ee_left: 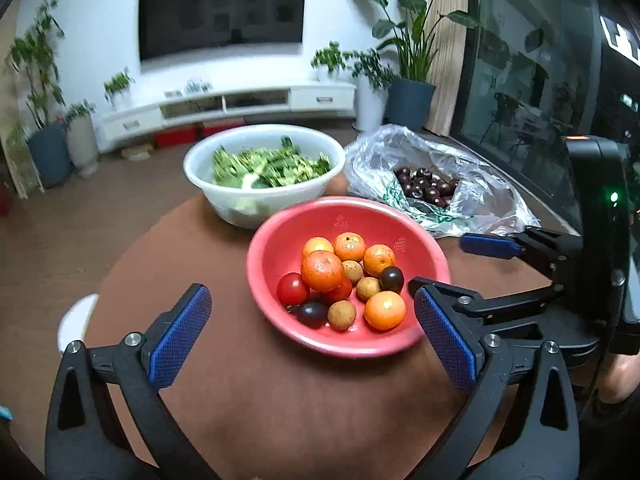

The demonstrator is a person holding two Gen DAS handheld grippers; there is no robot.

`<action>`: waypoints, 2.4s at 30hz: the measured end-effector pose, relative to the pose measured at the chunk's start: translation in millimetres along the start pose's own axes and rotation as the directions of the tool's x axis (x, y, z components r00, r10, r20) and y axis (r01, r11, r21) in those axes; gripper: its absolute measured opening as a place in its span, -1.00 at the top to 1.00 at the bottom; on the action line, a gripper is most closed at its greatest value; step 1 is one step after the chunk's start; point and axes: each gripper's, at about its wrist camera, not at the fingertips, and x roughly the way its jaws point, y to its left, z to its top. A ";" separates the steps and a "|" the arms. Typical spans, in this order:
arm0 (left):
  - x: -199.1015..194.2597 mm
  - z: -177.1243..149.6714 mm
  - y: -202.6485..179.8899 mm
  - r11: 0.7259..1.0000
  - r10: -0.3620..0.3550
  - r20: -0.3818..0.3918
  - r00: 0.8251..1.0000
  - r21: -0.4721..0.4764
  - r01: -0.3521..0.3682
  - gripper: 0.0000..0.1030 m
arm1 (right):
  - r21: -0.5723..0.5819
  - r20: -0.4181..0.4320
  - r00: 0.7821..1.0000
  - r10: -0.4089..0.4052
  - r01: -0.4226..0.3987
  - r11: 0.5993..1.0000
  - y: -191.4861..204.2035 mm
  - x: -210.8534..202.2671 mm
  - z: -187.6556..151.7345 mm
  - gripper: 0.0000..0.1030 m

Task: Organize fruits

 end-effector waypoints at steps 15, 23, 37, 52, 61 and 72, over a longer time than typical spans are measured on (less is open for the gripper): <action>-112.3 -53.9 -51.4 0.977 0.210 0.095 0.973 -0.052 -0.206 -1.00 | 0.135 0.230 0.967 -0.110 0.081 0.988 10.8 -117.8 -56.5 -0.83; -134.6 -73.6 -60.6 0.972 0.214 0.028 0.976 -0.107 -0.210 -1.00 | 0.146 0.213 0.961 -0.177 0.148 0.978 12.3 -149.5 -84.3 -0.94; -132.6 -105.9 -59.1 0.963 0.210 -0.066 0.976 -0.156 -0.218 -0.99 | 0.155 0.112 0.969 -0.218 0.200 0.967 18.0 -145.6 -132.6 -0.94; -112.2 -114.4 -49.8 0.958 0.219 -0.118 0.969 -0.163 -0.236 -0.99 | 0.144 0.088 0.973 -0.215 0.201 0.969 24.4 -140.7 -140.4 -0.94; -110.6 -115.3 -49.1 0.957 0.224 -0.119 0.967 -0.162 -0.241 -0.99 | 0.143 0.085 0.973 -0.216 0.203 0.969 24.4 -141.1 -141.4 -0.94; -108.8 -115.5 -48.1 0.956 0.224 -0.122 0.967 -0.164 -0.242 -0.99 | 0.143 0.084 0.973 -0.217 0.203 0.969 24.4 -141.8 -141.5 -0.94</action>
